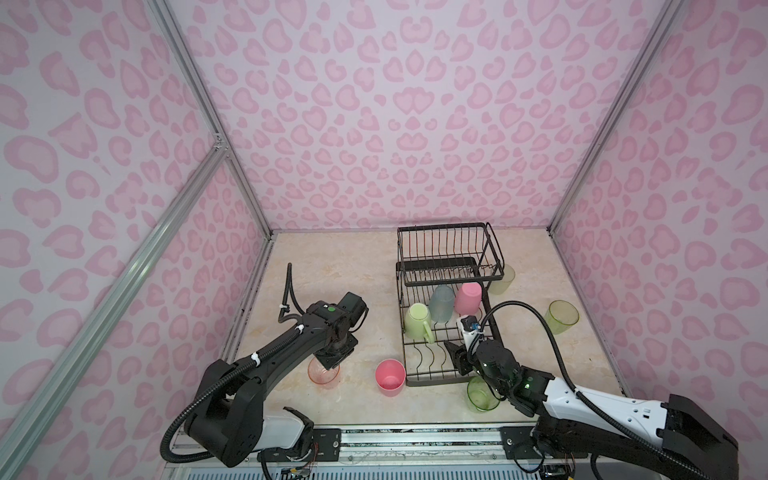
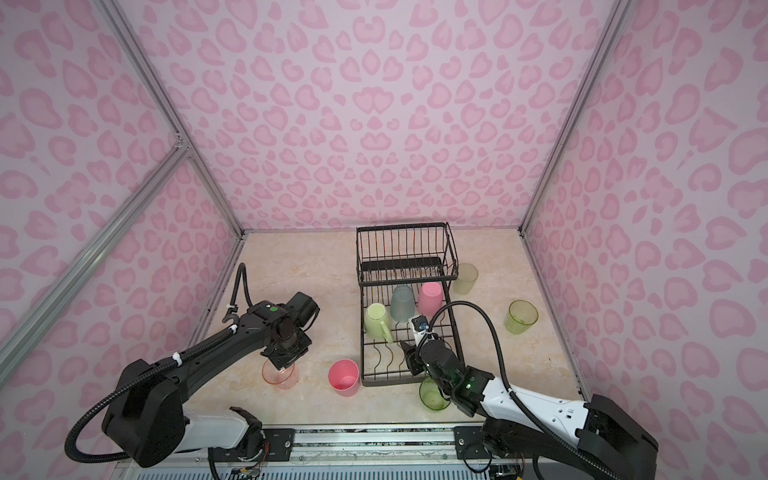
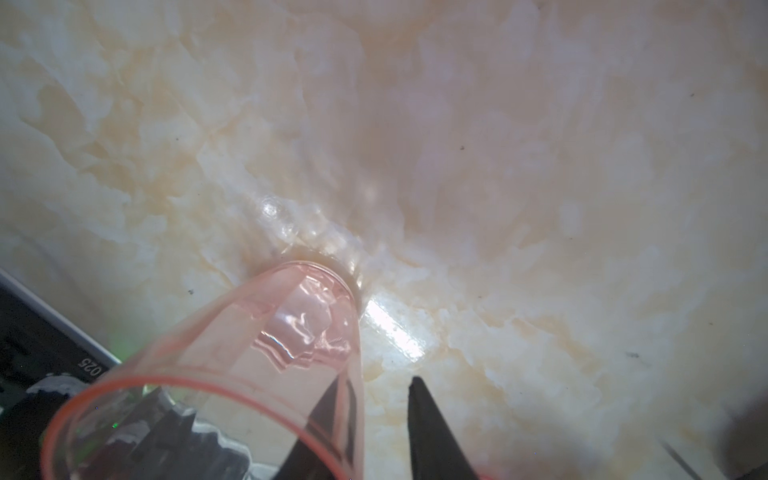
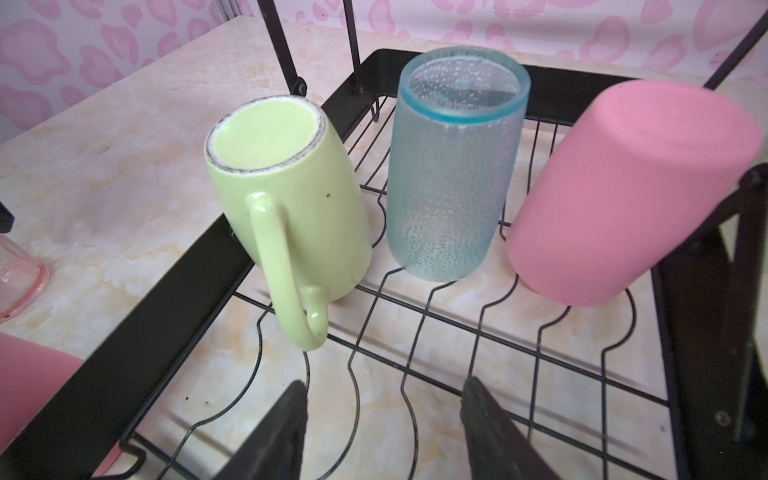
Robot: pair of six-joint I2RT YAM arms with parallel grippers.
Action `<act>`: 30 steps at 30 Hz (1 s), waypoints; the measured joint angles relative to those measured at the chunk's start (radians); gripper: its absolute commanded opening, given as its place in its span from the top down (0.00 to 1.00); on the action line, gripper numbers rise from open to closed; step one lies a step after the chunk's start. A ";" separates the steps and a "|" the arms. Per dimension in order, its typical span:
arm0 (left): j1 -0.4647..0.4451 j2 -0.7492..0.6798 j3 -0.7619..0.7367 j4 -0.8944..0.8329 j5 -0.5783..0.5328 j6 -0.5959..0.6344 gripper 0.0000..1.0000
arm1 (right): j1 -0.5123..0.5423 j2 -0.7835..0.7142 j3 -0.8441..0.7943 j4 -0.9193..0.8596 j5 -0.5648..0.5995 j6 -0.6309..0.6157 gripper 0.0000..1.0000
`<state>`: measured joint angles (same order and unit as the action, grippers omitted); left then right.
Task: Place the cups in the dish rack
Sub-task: 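Lower the left gripper over the clear pink cup while the right gripper withdraws, then close the left gripper on the clear pink cup's rim and lift it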
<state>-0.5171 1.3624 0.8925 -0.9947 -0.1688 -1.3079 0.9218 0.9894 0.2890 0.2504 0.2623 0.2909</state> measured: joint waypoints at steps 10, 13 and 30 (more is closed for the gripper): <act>0.000 -0.001 0.000 -0.007 -0.023 0.011 0.84 | 0.000 0.002 0.000 0.013 0.000 -0.001 0.41; -0.001 -0.003 0.000 -0.008 -0.025 0.011 0.87 | 0.000 -0.003 0.000 0.013 0.000 -0.006 0.41; -0.001 -0.075 0.055 -0.013 -0.029 0.098 0.96 | 0.000 -0.031 -0.001 0.005 0.025 -0.014 0.40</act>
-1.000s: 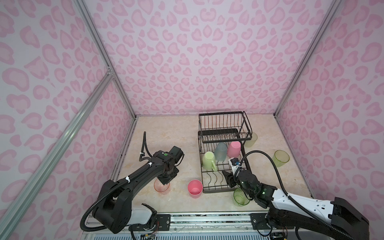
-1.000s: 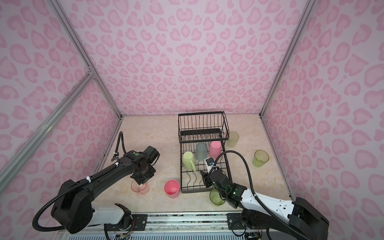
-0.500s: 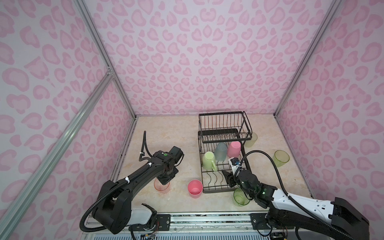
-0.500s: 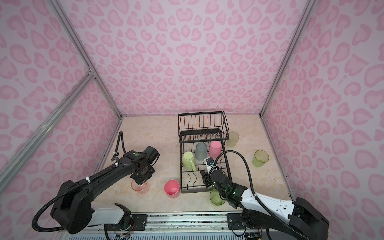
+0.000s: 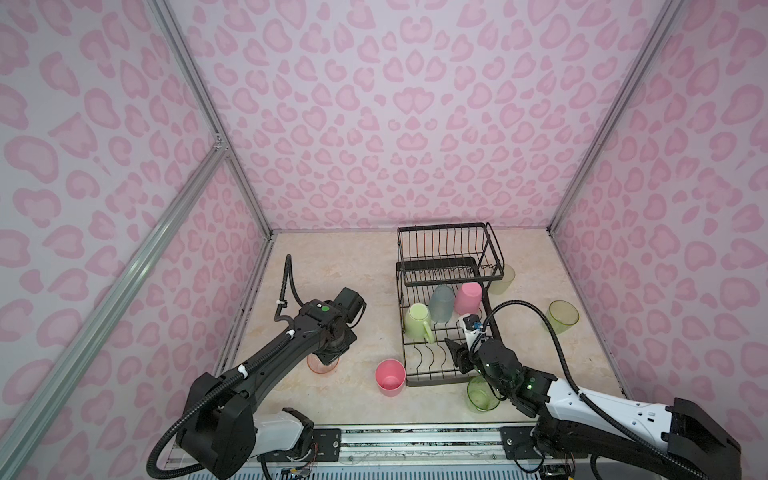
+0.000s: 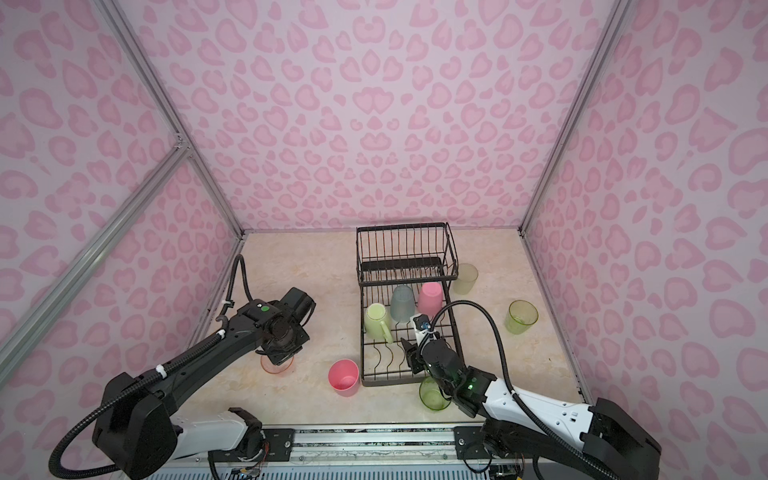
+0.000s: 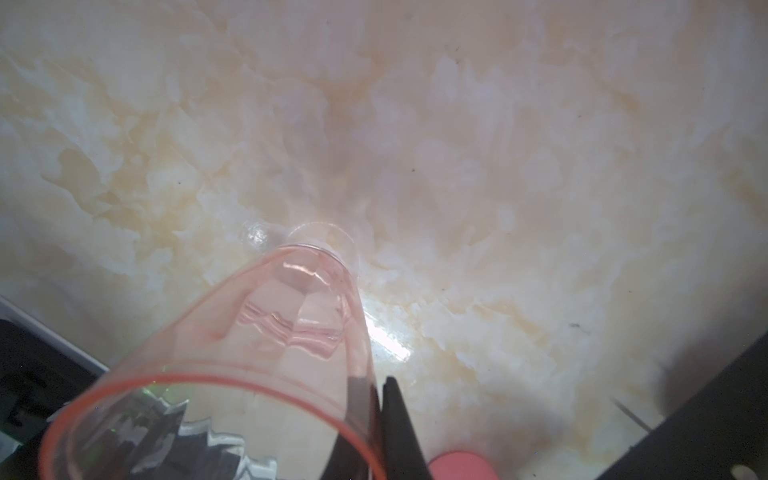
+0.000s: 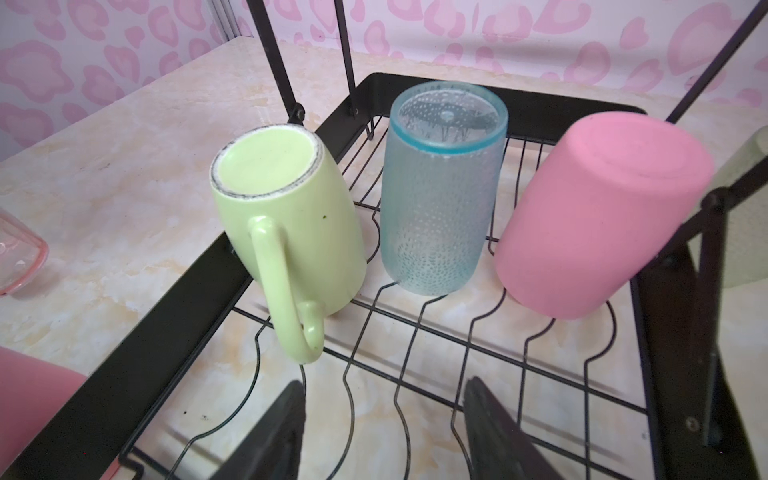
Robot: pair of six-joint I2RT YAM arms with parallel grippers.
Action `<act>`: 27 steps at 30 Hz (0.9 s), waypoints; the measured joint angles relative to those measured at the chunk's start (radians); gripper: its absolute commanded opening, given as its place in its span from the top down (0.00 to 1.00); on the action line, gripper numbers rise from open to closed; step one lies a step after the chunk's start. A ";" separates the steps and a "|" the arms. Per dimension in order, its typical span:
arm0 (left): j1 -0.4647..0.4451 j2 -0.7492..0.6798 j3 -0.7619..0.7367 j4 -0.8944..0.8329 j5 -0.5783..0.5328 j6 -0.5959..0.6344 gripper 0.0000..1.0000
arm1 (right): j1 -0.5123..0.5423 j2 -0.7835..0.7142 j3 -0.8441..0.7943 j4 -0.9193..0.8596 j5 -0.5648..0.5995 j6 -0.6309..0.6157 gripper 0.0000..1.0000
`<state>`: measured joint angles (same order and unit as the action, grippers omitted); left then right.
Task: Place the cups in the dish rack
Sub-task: 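Close the left gripper on the clear pink cup's rim and lift it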
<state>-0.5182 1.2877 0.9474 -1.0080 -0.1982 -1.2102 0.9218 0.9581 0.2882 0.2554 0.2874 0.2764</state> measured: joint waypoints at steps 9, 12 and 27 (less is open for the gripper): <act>0.000 -0.087 0.106 0.035 0.000 0.129 0.96 | 0.008 -0.034 -0.008 -0.024 0.006 0.001 0.40; 0.002 -0.101 0.151 0.046 0.000 0.184 0.96 | 0.043 -0.067 0.011 -0.072 0.023 0.012 0.39; 0.164 -0.175 0.321 0.231 0.293 0.406 0.91 | 0.290 -0.026 0.414 -0.336 0.188 0.026 0.38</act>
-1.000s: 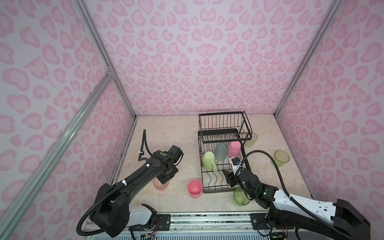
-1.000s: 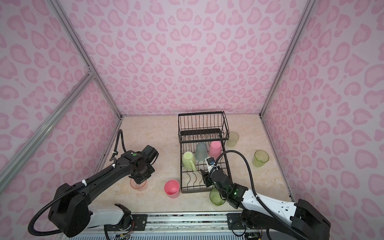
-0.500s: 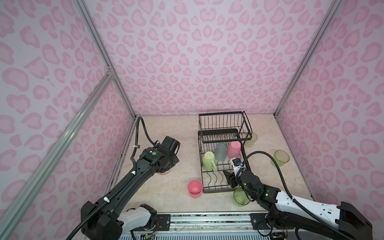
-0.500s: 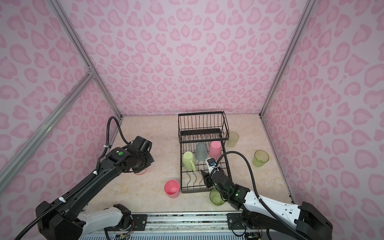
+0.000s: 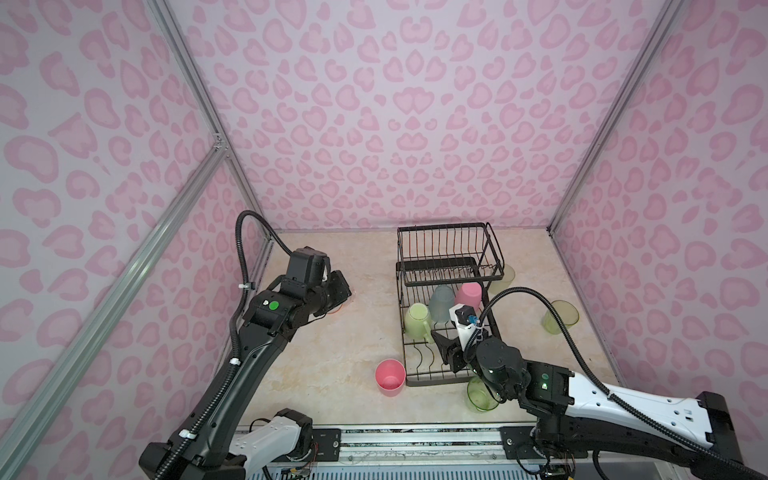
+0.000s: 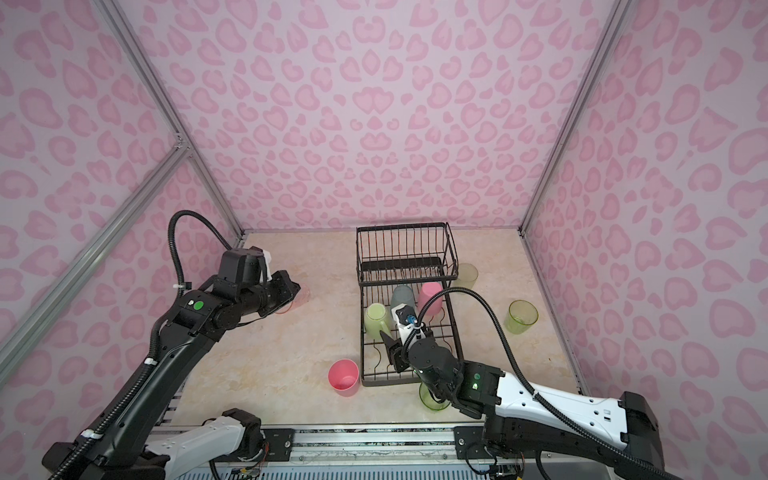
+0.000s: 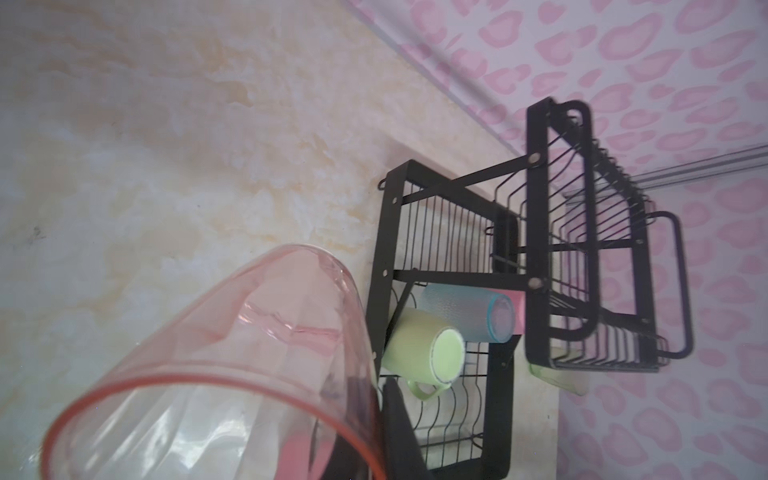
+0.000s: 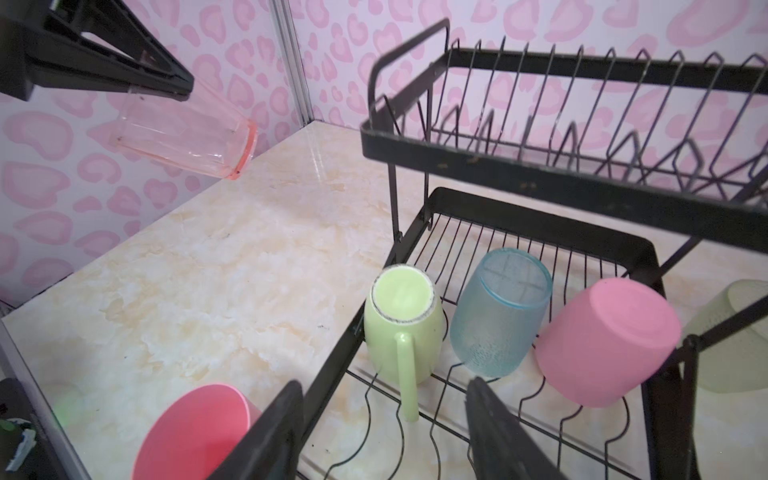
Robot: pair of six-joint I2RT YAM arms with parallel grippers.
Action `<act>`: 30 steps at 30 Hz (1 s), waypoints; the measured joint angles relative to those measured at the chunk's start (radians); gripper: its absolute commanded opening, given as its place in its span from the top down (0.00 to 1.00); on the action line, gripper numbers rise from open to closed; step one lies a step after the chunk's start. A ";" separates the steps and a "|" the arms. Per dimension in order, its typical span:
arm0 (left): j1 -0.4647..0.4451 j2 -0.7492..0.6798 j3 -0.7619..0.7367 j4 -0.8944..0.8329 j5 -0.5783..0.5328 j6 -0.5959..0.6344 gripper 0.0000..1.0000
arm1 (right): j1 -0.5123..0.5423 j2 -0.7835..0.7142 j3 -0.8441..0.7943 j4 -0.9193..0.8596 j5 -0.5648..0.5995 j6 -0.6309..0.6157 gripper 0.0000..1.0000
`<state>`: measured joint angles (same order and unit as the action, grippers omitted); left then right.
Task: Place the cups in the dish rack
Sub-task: 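Close the left gripper on the clear pink cup's rim and lift it, then raise the clear pink cup with the left gripper while the right gripper reaches toward it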
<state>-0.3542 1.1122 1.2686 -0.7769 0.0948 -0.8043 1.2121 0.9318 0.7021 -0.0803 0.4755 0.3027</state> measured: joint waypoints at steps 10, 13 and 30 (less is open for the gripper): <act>0.140 0.047 0.044 0.249 0.334 0.005 0.91 | -0.043 0.301 0.447 -0.123 -0.102 -0.026 0.39; 0.182 0.065 0.028 0.366 0.436 -0.031 0.91 | -0.124 0.391 0.572 -0.151 -0.190 0.006 0.39; 0.268 0.202 -0.069 1.077 0.731 -0.365 0.91 | -0.406 0.637 0.931 -0.104 -0.487 0.381 0.29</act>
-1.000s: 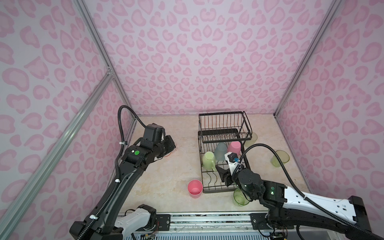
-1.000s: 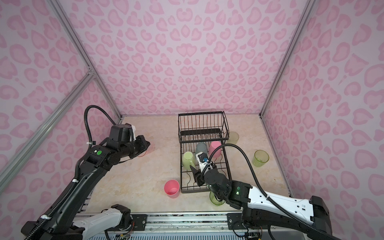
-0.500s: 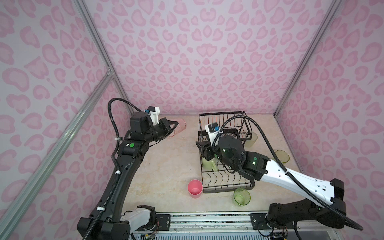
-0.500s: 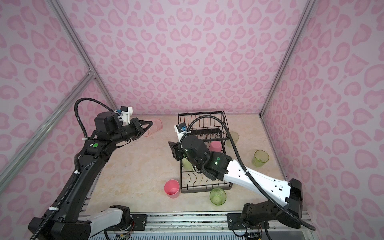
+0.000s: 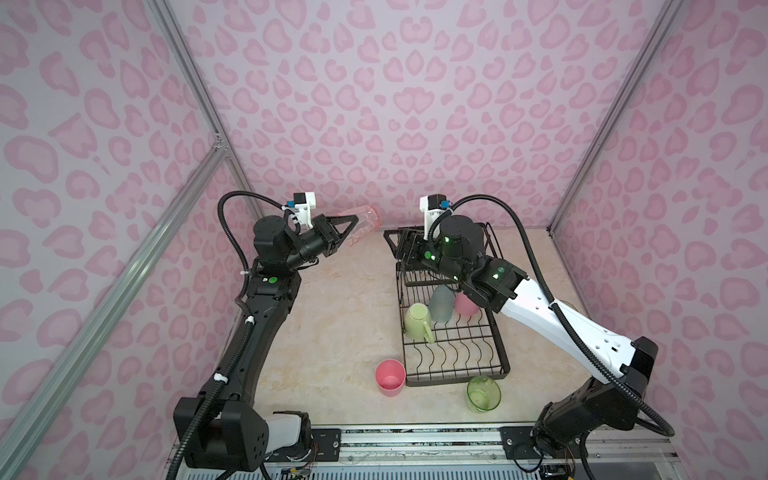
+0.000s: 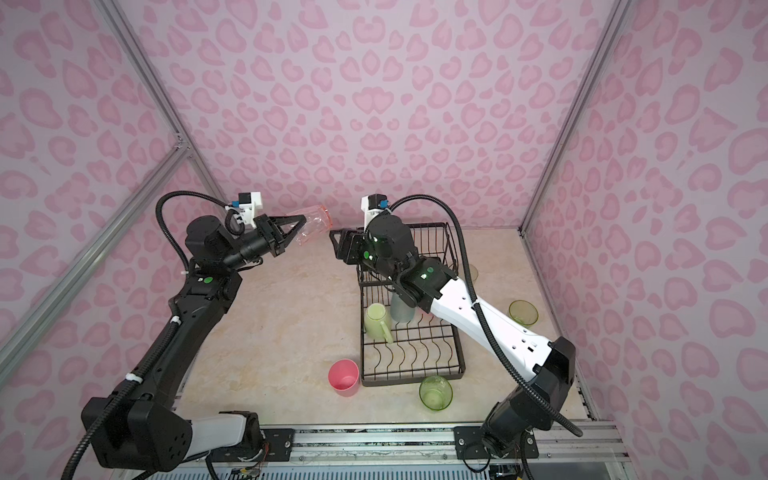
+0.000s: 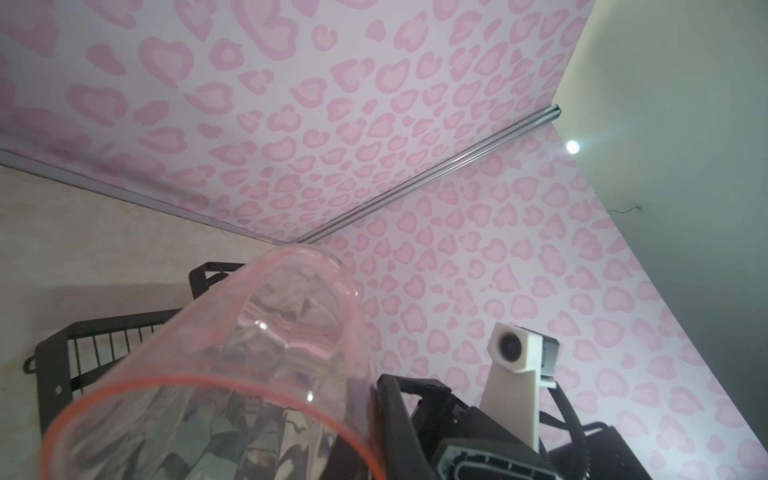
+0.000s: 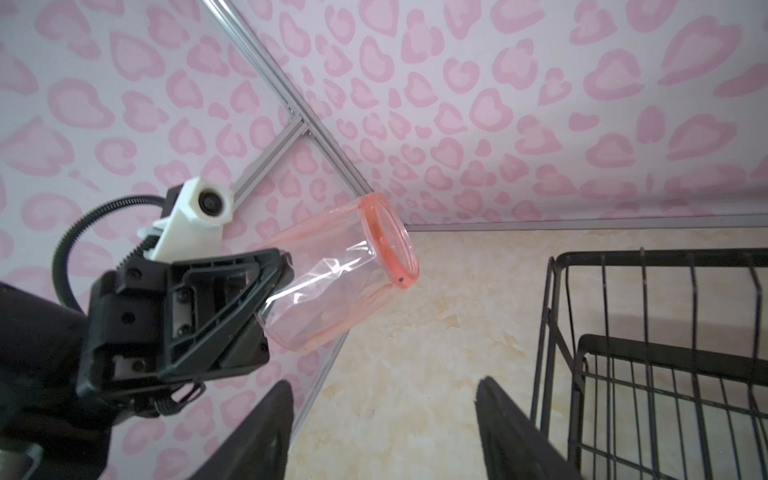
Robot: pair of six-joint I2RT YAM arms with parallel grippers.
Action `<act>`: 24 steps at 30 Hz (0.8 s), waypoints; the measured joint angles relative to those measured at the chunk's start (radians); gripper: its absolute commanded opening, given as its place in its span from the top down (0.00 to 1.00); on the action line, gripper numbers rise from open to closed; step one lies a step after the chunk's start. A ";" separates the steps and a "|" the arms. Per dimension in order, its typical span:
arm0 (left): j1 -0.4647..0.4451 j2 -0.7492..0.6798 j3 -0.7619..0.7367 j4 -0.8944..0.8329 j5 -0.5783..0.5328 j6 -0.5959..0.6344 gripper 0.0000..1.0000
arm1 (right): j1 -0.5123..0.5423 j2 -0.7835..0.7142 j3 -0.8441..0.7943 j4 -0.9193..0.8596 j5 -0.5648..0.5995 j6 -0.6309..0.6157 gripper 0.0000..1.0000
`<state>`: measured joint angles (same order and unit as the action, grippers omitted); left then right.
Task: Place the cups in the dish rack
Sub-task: 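Raise the clear pink cup with the left gripper while the right gripper reaches toward it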
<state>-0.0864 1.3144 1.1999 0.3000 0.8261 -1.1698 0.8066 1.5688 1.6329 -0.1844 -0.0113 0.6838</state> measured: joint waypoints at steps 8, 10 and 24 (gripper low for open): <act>0.000 0.037 -0.079 0.288 0.031 -0.163 0.91 | -0.123 0.021 -0.083 0.193 -0.121 0.295 0.22; -0.001 0.035 -0.091 0.319 0.030 -0.173 0.91 | -0.129 0.043 -0.085 0.232 -0.144 0.349 0.21; -0.002 0.007 -0.126 0.319 0.010 -0.159 0.91 | -0.092 0.175 -0.003 0.351 -0.197 0.617 0.21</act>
<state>-0.0879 1.3212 1.0740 0.6186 0.8360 -1.3293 0.7143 1.7439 1.6295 0.1669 -0.2085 1.3010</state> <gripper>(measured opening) 0.088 0.792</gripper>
